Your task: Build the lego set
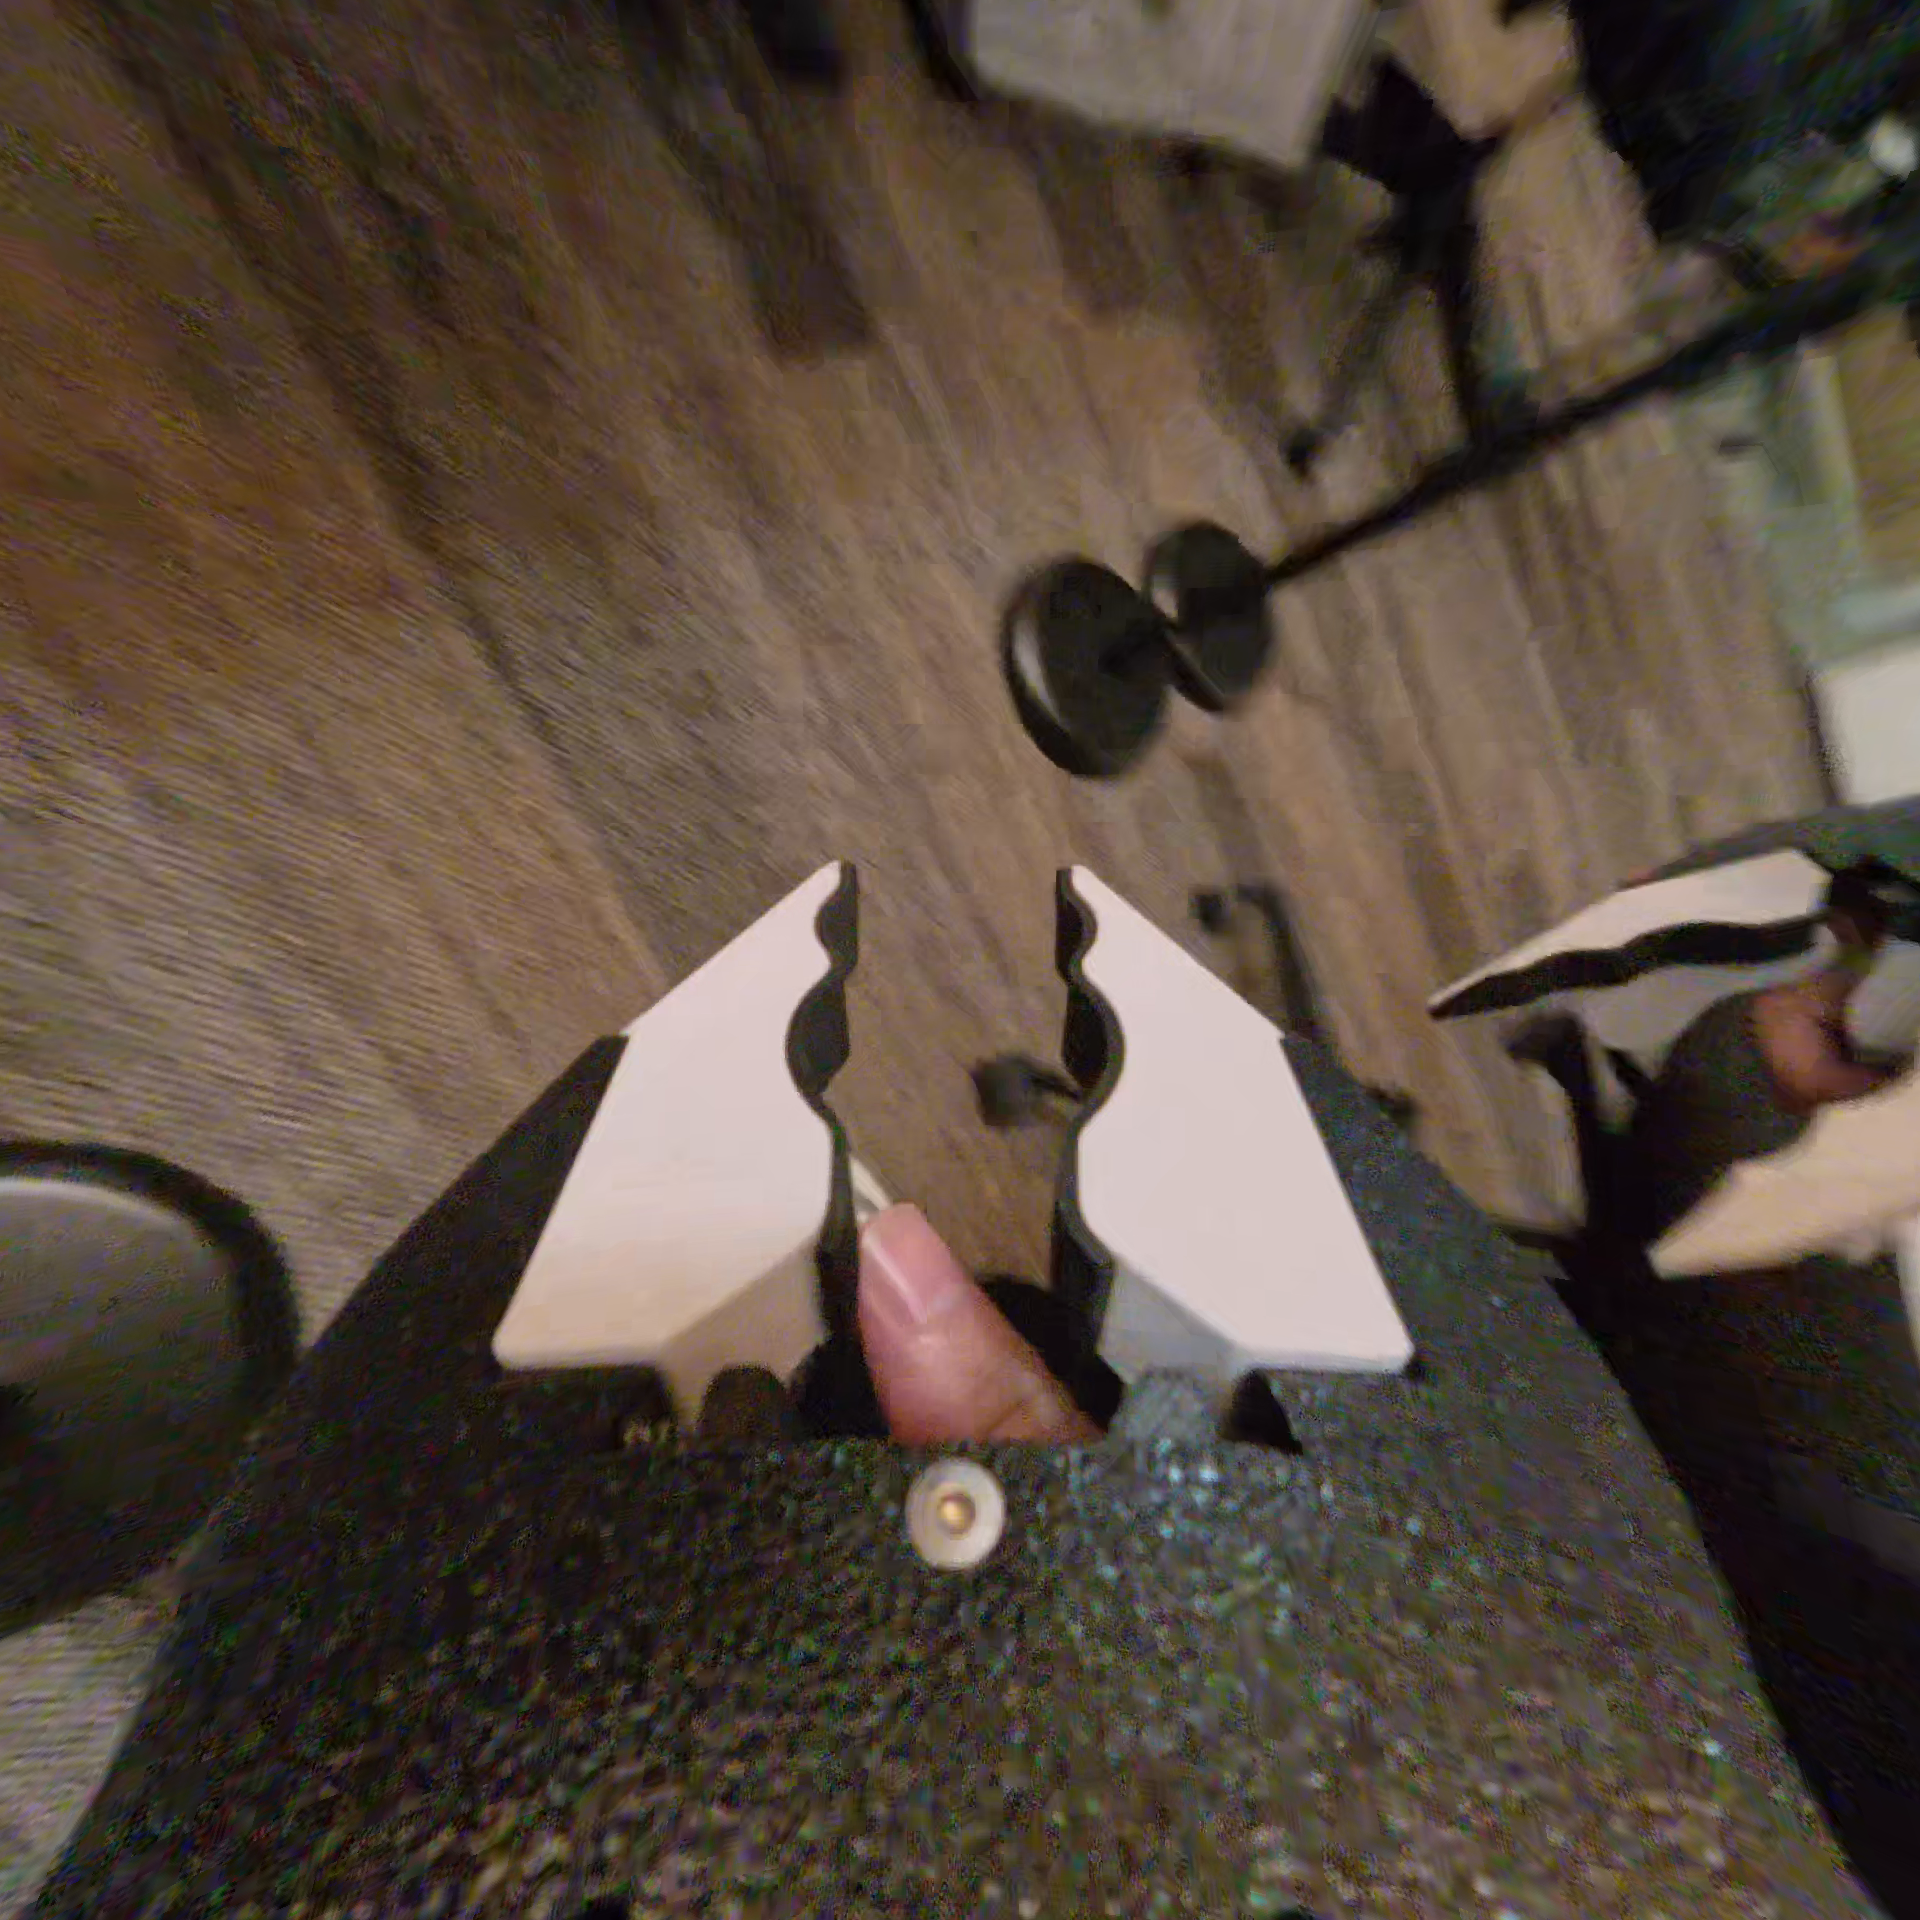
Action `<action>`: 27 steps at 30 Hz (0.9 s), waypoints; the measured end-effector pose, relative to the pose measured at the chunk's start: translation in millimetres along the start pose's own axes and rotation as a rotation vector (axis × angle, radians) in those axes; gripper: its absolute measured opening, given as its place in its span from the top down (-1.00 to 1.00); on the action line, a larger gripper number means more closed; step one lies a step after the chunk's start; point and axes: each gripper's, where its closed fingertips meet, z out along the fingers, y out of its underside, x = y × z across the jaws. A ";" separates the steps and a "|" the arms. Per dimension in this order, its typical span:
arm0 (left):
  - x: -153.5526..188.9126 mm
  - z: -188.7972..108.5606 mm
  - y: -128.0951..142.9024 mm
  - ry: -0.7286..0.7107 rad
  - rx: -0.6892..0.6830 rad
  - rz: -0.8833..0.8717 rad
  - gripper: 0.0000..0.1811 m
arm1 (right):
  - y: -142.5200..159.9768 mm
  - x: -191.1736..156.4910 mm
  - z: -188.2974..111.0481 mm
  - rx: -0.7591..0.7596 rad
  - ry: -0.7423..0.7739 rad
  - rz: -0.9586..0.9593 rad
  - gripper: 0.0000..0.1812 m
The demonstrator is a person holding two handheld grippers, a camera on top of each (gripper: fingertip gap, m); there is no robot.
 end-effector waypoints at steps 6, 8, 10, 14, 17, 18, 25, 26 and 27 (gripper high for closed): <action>-93.6 26.3 -98.5 -0.213 0.240 -0.039 0.55 | -233.6 100.9 74.4 0.014 0.092 -0.374 -0.09; -137.5 29.6 -115.1 -0.305 0.319 -0.098 0.55 | -309.6 113.6 112.5 0.007 0.057 -0.447 0.08; -182.0 32.9 -124.8 -0.374 0.412 -0.214 0.56 | -366.3 139.8 154.1 -0.067 0.117 -0.522 -0.02; -242.9 46.3 -120.1 -0.401 0.477 -0.463 0.56 | -439.5 184.7 248.7 -0.197 0.180 -0.660 0.01; -251.1 58.6 -116.6 -0.358 0.458 -0.476 0.56 | -482.3 208.5 320.8 -0.197 0.201 -0.826 0.24; -252.2 60.2 -111.1 -0.363 0.438 -0.464 0.56 | -495.2 210.0 346.1 -0.149 0.176 -0.860 0.41; -287.0 30.9 -106.8 -0.371 0.461 -0.602 0.57 | -539.7 248.6 532.5 -0.100 0.116 -0.913 0.34; -284.9 27.7 -105.8 -0.373 0.470 -0.595 0.57 | -543.9 260.4 554.9 -0.128 0.153 -0.909 0.37; -282.9 25.7 -100.4 -0.399 0.473 -0.579 0.57 | -547.8 269.0 574.1 -0.143 0.175 -0.915 0.40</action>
